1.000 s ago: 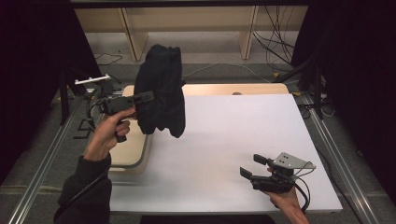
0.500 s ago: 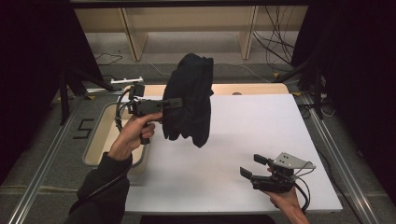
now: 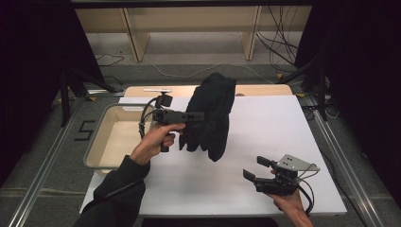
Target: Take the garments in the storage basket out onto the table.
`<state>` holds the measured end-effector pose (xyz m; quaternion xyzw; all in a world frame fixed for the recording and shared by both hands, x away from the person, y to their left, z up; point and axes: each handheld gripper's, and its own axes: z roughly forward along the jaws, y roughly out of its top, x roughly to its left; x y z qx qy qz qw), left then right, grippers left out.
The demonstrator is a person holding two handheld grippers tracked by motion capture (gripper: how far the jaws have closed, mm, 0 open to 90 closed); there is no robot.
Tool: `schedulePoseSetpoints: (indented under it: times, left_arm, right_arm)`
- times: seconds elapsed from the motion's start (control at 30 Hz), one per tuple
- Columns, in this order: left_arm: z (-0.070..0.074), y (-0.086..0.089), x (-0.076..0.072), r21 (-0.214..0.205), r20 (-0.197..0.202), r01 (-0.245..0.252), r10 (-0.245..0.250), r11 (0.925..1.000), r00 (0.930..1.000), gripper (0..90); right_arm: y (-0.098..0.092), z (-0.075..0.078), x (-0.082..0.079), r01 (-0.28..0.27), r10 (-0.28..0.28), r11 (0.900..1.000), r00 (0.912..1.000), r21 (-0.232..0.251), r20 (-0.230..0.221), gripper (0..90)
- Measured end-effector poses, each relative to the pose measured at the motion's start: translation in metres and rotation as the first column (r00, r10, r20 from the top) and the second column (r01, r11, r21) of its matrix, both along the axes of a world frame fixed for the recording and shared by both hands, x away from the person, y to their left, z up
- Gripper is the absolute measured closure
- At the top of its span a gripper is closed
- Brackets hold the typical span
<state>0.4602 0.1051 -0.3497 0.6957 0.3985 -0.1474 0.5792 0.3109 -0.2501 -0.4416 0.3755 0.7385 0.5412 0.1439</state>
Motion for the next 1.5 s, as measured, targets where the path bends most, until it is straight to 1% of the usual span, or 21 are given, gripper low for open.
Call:
schedulePoseSetpoints:
  times: [0.07,0.13,0.23,0.33,0.43,0.5,0.53,0.63,0.77,0.9,0.97,1.1,1.33,1.5]
  left_arm:
    - [-0.006,-0.007,0.003,0.007,-0.015,0.011,-0.011,0.9999,0.9998,54.2]
    - [-0.011,-0.013,0.005,0.004,-0.035,0.015,-0.015,0.9999,0.9993,54.2]
    - [-0.020,-0.022,0.008,0.010,-0.058,0.025,-0.025,0.9996,0.9980,54.2]
    - [-0.031,-0.028,0.011,0.046,-0.069,0.027,-0.024,0.9986,0.9973,54.1]
    - [-0.045,-0.032,0.014,0.076,-0.090,0.015,-0.008,0.9970,0.9959,54.1]
    - [-0.051,-0.034,0.016,0.103,-0.094,0.004,0.006,0.9947,0.9955,54.1]
    - [-0.053,-0.035,0.017,0.113,-0.094,-0.003,0.014,0.9936,0.9955,54.0]
    - [-0.059,-0.036,0.018,0.121,-0.097,-0.011,0.023,0.9926,0.9950,53.8]
    - [-0.065,-0.036,0.021,0.150,-0.093,-0.027,0.041,0.9883,0.9948,53.5]
    - [-0.071,-0.035,0.023,0.155,-0.102,-0.039,0.055,0.9871,0.9932,53.4]
    - [-0.074,-0.036,0.024,0.165,-0.102,-0.045,0.063,0.9853,0.9928,53.4]
    - [-0.080,-0.041,0.026,0.190,-0.101,-0.047,0.067,0.9806,0.9926,53.3]
    - [-0.084,-0.049,0.027,0.203,-0.099,-0.051,0.072,0.9778,0.9924,53.0]
    - [-0.089,-0.056,0.029,0.236,-0.086,-0.053,0.075,0.9704,0.9934,52.5]
  right_arm:
    - [0.000,0.000,0.000,-0.001,0.001,1.0000,1.0000,-0.001,0.003,22.9]
    - [-0.001,0.000,0.000,-0.001,0.001,1.0000,1.0000,-0.001,0.004,22.9]
    - [-0.001,0.001,0.000,0.001,-0.001,1.0000,1.0000,-0.003,-0.002,22.9]
    - [-0.001,0.001,-0.001,0.002,-0.002,1.0000,1.0000,0.000,0.003,22.9]
    - [-0.001,0.001,-0.001,-0.001,0.001,1.0000,1.0000,0.001,0.002,22.9]
    - [-0.001,0.001,-0.001,-0.003,0.003,1.0000,1.0000,0.003,0.005,22.9]
    - [-0.001,0.001,-0.001,-0.004,0.004,1.0000,1.0000,0.003,0.006,22.9]
    - [0.000,0.001,-0.001,-0.006,0.006,1.0000,1.0000,-0.002,0.004,22.9]
    - [0.000,0.001,-0.001,-0.006,0.006,1.0000,1.0000,-0.001,0.004,22.9]
    - [0.000,0.001,-0.002,-0.007,0.007,1.0000,1.0000,-0.004,0.002,23.0]
    - [0.000,0.001,-0.001,-0.008,0.008,1.0000,1.0000,-0.002,0.002,23.0]
    - [0.000,0.000,-0.001,-0.007,0.007,1.0000,1.0000,-0.003,0.002,23.0]
    - [0.000,0.001,-0.001,-0.008,0.008,1.0000,1.0000,-0.003,0.000,23.0]
    - [0.000,0.001,-0.001,-0.008,0.008,0.9999,1.0000,-0.007,0.002,23.1]
